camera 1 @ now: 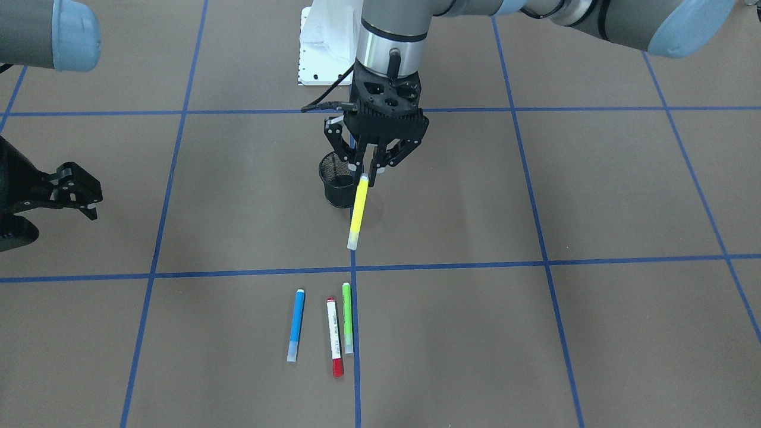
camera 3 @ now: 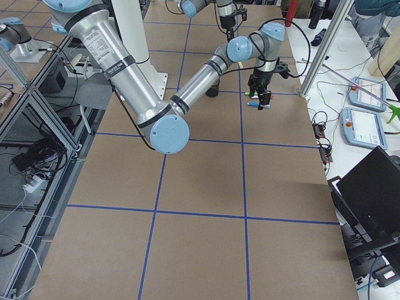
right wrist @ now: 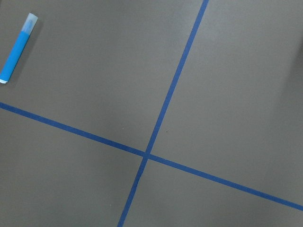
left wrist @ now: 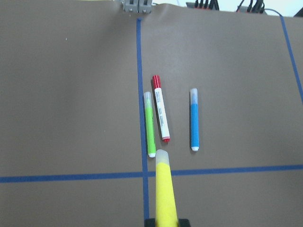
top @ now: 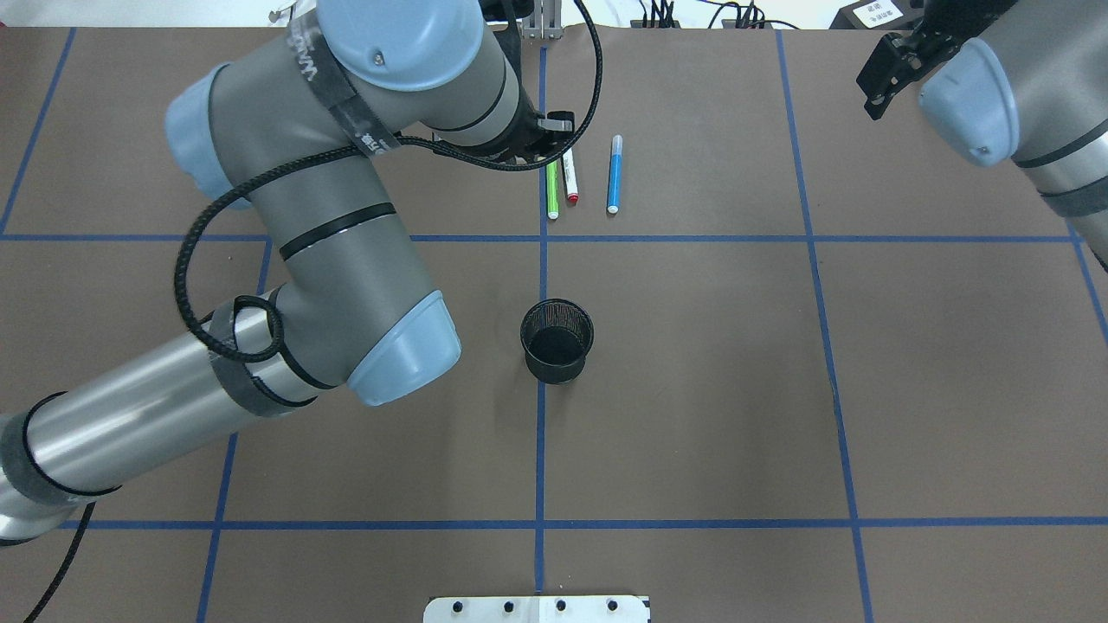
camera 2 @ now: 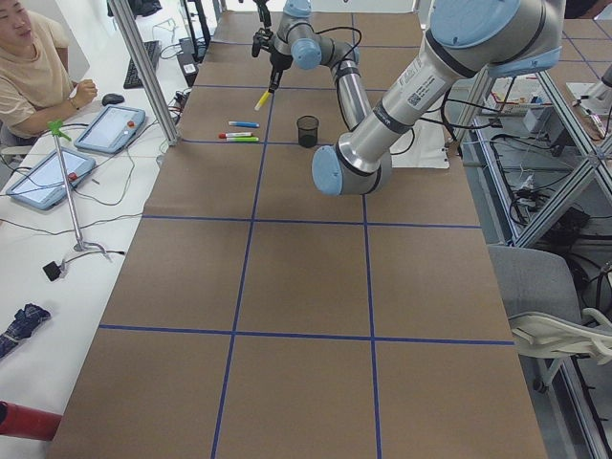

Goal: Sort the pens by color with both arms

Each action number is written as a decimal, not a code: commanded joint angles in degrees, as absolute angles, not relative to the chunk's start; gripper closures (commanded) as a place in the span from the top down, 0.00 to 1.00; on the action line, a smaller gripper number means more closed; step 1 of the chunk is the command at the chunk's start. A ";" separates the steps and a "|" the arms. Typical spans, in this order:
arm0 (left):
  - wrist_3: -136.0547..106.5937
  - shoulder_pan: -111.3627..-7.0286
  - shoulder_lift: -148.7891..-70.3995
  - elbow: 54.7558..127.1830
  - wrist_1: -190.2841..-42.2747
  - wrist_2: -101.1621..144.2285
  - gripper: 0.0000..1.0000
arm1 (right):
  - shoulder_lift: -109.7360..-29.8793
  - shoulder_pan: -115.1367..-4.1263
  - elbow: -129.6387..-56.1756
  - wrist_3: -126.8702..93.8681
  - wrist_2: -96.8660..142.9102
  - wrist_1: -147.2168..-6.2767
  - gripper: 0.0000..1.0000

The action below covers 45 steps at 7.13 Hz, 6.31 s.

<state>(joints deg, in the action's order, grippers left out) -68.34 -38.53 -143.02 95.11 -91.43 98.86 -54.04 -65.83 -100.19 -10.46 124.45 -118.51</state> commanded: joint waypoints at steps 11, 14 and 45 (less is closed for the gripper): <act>-67.06 -34.73 -147.41 58.26 -125.33 79.81 0.00 | -54.58 -65.57 -96.42 -13.71 124.45 -109.42 1.00; -66.80 -34.01 -142.83 63.54 -125.24 79.80 0.00 | -54.58 -65.57 -96.42 -13.80 124.45 -109.42 1.00; 9.05 -92.90 -93.87 96.32 -87.01 132.45 1.00 | -85.34 -87.63 -95.27 -2.64 130.87 -93.78 1.00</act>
